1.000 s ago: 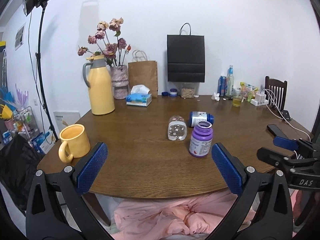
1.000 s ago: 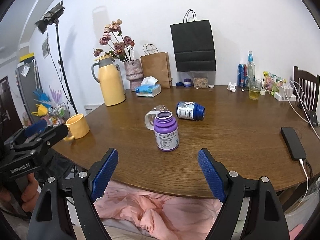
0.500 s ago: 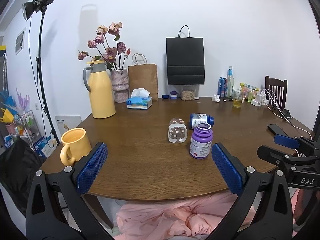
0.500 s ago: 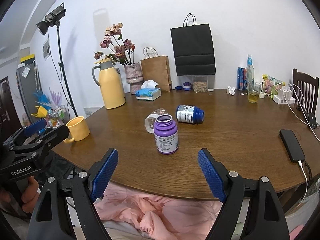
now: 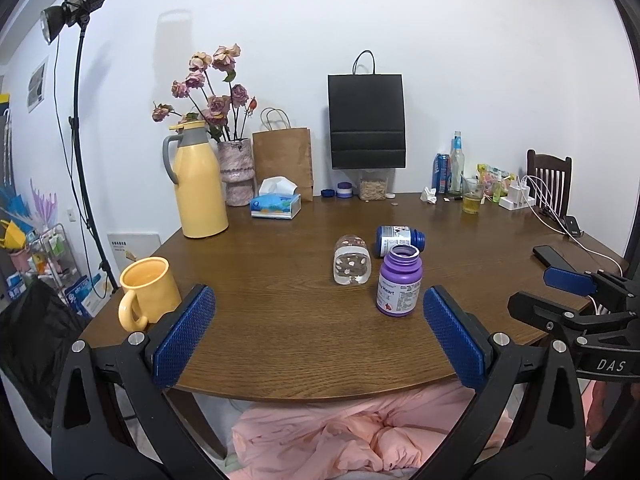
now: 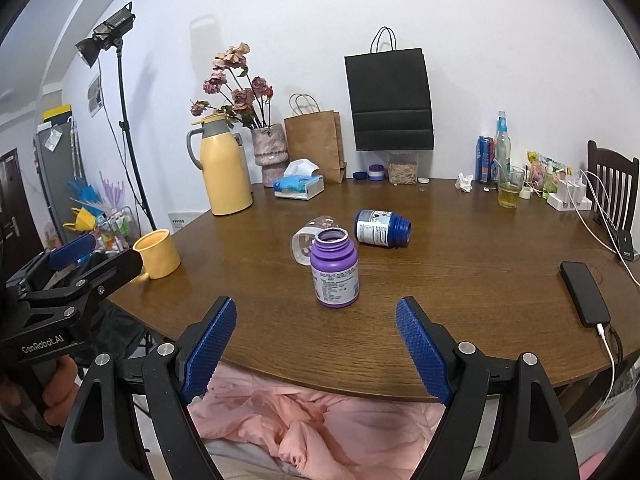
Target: Flip cup upright
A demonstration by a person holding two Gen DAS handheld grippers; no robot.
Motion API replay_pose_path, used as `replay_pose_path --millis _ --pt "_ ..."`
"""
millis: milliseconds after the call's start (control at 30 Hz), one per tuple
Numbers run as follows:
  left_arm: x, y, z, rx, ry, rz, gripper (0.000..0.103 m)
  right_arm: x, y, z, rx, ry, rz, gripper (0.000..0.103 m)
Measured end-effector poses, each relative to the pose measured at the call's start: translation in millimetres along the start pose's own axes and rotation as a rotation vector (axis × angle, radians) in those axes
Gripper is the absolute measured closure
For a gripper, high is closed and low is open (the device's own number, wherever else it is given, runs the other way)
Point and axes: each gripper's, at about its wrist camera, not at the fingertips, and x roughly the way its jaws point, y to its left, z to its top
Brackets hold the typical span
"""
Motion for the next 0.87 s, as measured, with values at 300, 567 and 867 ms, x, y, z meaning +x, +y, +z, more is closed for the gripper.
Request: replay_pose_path --millis 300,567,867 --pt "0.1 2.5 0.1 -0.003 0.004 -0.002 0.0 2.2 -0.6 -1.3 0.003 0.004 0.001 0.017" --pt "6.9 4.3 -1.4 -0.01 0.037 -0.014 0.0 3.2 -0.7 -2.5 0.009 0.009 -0.001 0.017" --pt "8.8 4.2 -3.4 -0.008 0.049 -0.024 0.0 7.6 -2.9 -4.9 0.015 0.025 0.003 0.017"
